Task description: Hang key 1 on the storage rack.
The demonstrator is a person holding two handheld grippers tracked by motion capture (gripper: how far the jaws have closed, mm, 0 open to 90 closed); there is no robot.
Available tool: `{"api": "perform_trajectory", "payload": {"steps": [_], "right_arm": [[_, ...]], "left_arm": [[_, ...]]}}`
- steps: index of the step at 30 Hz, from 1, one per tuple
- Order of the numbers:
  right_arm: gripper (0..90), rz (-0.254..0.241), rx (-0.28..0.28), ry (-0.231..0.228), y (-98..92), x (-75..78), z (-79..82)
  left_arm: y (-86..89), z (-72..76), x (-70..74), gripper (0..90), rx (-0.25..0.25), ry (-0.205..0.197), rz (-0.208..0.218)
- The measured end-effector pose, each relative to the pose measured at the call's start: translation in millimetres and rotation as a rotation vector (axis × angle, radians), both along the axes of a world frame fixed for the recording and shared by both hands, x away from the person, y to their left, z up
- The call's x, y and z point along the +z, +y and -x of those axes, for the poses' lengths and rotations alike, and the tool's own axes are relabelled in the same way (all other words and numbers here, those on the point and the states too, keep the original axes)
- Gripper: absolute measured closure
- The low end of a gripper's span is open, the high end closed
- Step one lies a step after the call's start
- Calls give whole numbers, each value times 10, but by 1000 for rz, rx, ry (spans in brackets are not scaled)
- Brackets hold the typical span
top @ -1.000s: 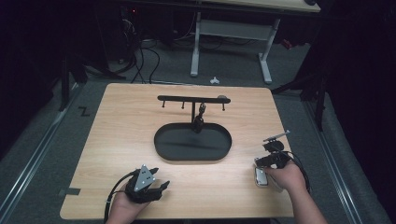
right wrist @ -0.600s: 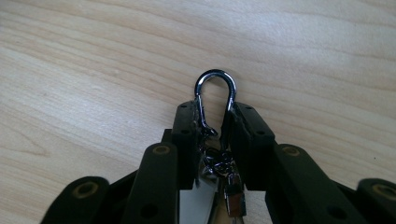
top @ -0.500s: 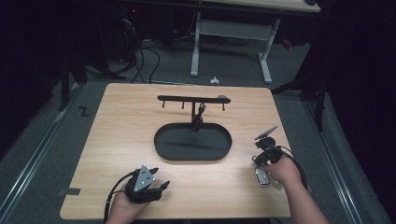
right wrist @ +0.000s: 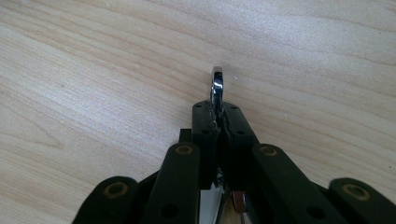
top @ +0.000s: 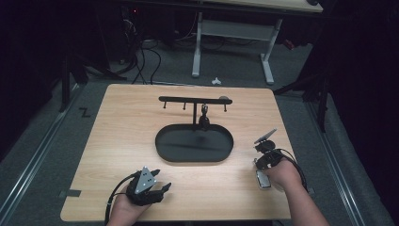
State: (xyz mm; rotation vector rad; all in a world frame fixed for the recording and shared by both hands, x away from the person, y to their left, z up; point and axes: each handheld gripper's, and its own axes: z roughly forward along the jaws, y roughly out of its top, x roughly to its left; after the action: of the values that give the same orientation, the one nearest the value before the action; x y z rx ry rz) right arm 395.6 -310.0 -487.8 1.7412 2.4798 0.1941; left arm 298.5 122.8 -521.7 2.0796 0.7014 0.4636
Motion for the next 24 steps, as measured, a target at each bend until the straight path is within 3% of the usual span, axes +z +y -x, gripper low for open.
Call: {"api": "perform_trajectory", "payload": {"steps": [9, 24], "right_arm": [[860, -57, -33, 30, -61, -3, -40], [861, -56, -19, 18, -57, -4, -35]], "left_arm": [[-2, 12, -3, 363, 2, -18, -1], [-16, 26, -9, 362, -3, -24, -2]]}}
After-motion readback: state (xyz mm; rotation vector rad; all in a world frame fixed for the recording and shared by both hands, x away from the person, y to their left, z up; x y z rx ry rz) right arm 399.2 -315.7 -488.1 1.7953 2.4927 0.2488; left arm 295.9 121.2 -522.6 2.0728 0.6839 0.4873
